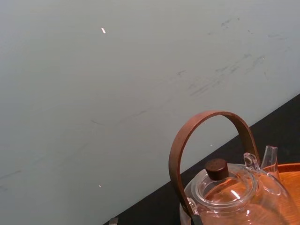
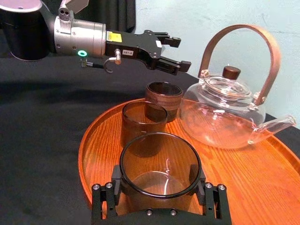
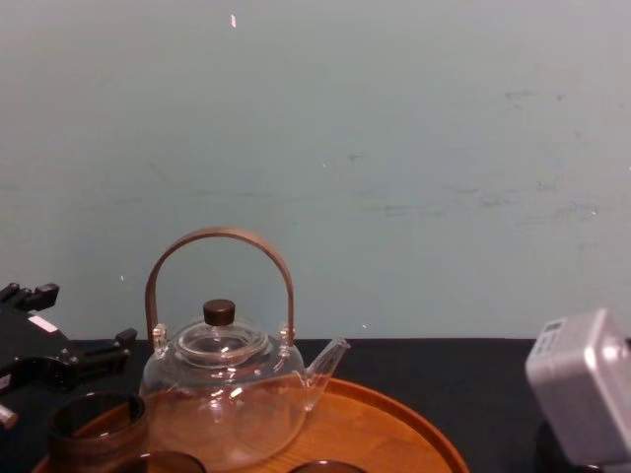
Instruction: Pick up the glass from the table and place it on the tray.
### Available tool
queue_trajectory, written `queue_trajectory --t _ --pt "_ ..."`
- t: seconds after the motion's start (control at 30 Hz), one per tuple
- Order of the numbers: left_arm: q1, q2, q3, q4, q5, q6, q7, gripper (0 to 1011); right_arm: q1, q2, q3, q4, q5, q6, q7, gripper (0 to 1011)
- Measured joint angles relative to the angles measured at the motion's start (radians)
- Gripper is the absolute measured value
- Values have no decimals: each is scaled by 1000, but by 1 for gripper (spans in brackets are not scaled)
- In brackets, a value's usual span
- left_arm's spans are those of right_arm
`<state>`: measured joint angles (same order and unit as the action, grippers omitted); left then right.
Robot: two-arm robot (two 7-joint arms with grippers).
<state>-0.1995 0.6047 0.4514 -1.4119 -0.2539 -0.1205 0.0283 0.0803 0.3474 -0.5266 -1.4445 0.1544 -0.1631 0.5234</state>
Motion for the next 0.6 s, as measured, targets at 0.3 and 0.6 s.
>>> queue_trajectory --t 0.3,0.6 --pt "0 0 0 0 0 0 0 1001 33 -18 -21 51 -5 -12 2 911" --pt "0 0 0 0 0 0 0 1001 46 -24 -28 78 -10 -12 -4 911"
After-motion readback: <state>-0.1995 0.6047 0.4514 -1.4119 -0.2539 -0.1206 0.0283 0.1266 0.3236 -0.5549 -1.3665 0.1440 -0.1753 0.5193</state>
